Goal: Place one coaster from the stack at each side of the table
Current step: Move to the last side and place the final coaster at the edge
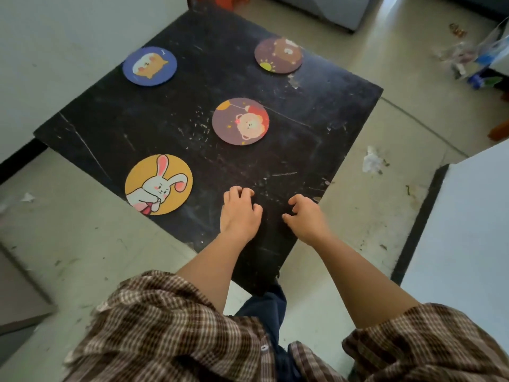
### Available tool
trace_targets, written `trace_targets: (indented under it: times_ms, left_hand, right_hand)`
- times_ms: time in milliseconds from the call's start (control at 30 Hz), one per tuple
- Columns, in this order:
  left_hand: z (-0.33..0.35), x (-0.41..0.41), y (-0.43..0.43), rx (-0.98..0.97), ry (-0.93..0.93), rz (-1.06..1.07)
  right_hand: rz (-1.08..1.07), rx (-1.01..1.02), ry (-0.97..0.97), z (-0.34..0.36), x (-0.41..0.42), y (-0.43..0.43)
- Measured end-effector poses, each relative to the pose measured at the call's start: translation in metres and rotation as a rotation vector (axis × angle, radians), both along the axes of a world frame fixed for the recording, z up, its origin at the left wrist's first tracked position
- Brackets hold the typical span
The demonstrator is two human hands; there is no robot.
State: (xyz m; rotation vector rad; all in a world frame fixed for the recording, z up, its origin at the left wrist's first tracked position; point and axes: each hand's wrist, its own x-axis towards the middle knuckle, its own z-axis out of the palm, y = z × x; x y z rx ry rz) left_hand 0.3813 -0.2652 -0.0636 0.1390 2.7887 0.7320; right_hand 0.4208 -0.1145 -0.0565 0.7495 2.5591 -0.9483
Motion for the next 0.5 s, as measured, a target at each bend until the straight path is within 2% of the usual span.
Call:
trace_targets:
  times_ms: [200,500]
  left_hand:
    - [-0.006,-0.035,0.015,-0.026,-0.052,0.152]
    - [-0.003,-0.078,0.029,0.0,-0.079,0.338]
  right_hand:
    - [0.191,0.029,-0.008,-0.006,-0.059,0.023]
    - [0.298,0.008,0.032,-0.005,-0.145,0.034]
